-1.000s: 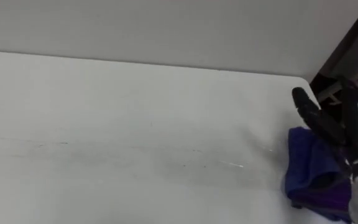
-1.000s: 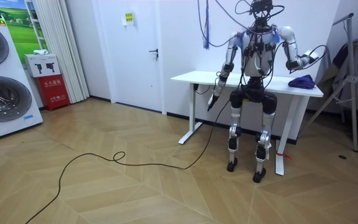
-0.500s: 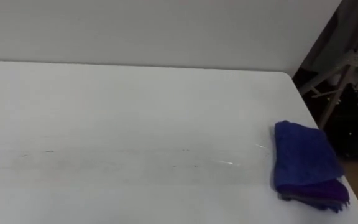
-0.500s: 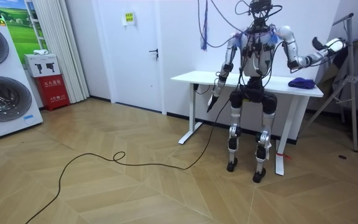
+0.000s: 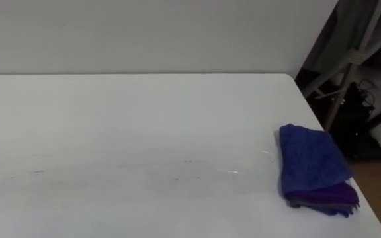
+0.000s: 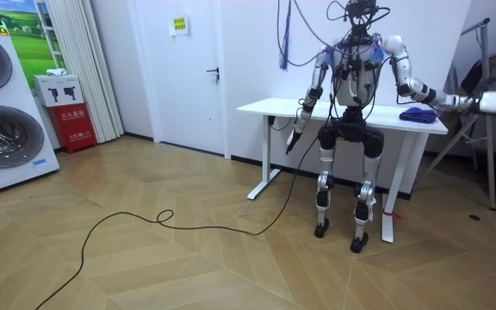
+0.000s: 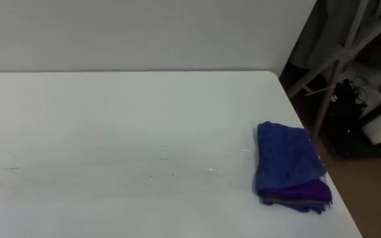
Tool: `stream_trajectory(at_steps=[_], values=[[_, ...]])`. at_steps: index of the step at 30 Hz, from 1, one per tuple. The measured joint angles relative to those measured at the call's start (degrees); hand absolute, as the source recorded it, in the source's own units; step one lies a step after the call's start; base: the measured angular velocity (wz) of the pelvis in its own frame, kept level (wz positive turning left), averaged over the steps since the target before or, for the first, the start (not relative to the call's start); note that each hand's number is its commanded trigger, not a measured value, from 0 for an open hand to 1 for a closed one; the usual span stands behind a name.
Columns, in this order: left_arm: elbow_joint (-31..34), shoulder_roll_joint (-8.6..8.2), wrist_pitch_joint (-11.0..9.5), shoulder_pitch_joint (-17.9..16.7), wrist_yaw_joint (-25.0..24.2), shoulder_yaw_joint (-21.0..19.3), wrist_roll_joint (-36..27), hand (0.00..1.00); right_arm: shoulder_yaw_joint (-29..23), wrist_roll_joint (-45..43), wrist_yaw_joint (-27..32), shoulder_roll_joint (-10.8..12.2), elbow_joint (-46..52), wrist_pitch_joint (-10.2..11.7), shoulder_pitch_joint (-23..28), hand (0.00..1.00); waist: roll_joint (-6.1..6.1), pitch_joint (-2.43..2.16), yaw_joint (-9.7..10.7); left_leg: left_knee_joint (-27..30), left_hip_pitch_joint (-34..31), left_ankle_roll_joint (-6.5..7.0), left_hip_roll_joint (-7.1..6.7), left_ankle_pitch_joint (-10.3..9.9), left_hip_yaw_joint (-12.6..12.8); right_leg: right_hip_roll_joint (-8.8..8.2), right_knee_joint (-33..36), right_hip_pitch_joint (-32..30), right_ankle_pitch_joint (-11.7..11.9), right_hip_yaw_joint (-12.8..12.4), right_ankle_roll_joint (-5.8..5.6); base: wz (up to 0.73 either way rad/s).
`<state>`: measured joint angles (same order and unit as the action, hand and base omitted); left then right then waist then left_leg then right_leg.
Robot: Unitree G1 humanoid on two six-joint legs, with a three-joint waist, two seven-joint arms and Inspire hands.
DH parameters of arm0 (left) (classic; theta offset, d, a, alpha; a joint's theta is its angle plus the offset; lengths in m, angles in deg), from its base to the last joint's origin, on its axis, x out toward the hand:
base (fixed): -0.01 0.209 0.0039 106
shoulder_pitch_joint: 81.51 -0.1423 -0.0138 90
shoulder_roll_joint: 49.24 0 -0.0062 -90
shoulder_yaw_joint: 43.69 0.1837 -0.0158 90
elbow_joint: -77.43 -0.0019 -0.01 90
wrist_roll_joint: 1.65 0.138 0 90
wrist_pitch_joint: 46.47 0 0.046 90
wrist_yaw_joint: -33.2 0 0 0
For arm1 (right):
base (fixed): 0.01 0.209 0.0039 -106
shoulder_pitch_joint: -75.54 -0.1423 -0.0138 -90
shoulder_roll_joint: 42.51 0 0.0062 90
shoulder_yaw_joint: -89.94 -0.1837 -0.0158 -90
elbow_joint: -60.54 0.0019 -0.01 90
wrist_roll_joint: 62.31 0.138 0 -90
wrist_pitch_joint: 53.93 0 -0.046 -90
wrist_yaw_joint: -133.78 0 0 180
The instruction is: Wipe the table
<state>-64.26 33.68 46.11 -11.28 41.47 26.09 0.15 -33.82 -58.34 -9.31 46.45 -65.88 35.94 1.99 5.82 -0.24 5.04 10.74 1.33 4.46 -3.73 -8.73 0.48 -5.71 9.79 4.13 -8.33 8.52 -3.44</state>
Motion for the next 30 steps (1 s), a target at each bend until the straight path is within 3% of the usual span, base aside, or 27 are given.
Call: stream_trajectory(at_steps=[4, 9, 12, 18, 25, 30], values=[[0.0, -0.39, 0.0, 0.6, -0.1, 0.2, 0.2, 0.0, 1.3, 1.3, -1.6, 2.7, -12.9, -0.1, 0.7, 0.0, -0.37, -0.1, -0.1, 0.0, 0.2, -0.01, -0.01, 0.0, -0.1, 0.0, 0.0, 0.1, -0.1, 0.1, -0.02, 0.0], [-1.5, -0.39, -0.2, 1.0, -1.1, 0.2, 1.1, 0.0, 3.7, 1.9, -5.6, 3.3, -26.9, -0.1, 0.2, 0.0, -1.02, -0.36, -0.3, 0.0, 0.3, -0.01, -0.03, 0.0, -0.3, -0.01, -0.1, 0.4, -0.4, 0.2, -0.06, 0.01], [-2.7, -1.04, -0.1, 1.4, -1.2, 0.3, 1.7, 0.0, 6.8, 0.9, -9.9, 4.8, -32.6, -1.3, 0.3, 0.0, -1.25, -0.34, -0.6, 0.3, 0.3, -0.04, -0.09, 0.0, -0.8, -0.03, 0.0, 0.7, -0.5, 0.4, 0.06, 0.08], [-7.3, -1.1, 0.0, 2.1, -1.0, 3.7, 2.2, 0.0, 15.2, -2.9, -18.3, 6.2, -34.9, -3.8, -1.8, 0.0, -2.56, -0.21, -1.1, 1.2, -0.1, -0.1, -0.18, -0.3, -1.3, -0.05, -0.1, 1.0, -0.6, 1.4, -0.08, 0.06], [-8.3, -1.25, -0.1, 3.5, -1.0, 6.6, 2.7, 0.0, 21.9, -13.3, -23.6, 6.3, -34.3, -3.6, -6.7, 0.0, -4.33, 0.09, -3.1, 1.3, -0.2, -0.17, -0.22, -0.4, -1.6, -0.05, -0.1, 1.1, -0.6, 1.8, -0.07, 0.03], [-8.3, -1.69, -0.5, 4.1, -1.0, 10.4, 2.7, 0.0, 24.8, -15.5, -25.2, 7.5, -32.1, -3.6, -7.7, 0.0, -4.28, 0.13, -3.8, 1.0, 0.0, -0.24, -0.62, 0.0, -2.8, -0.22, -0.3, 1.8, -0.7, 2.8, -0.16, 0.11]])
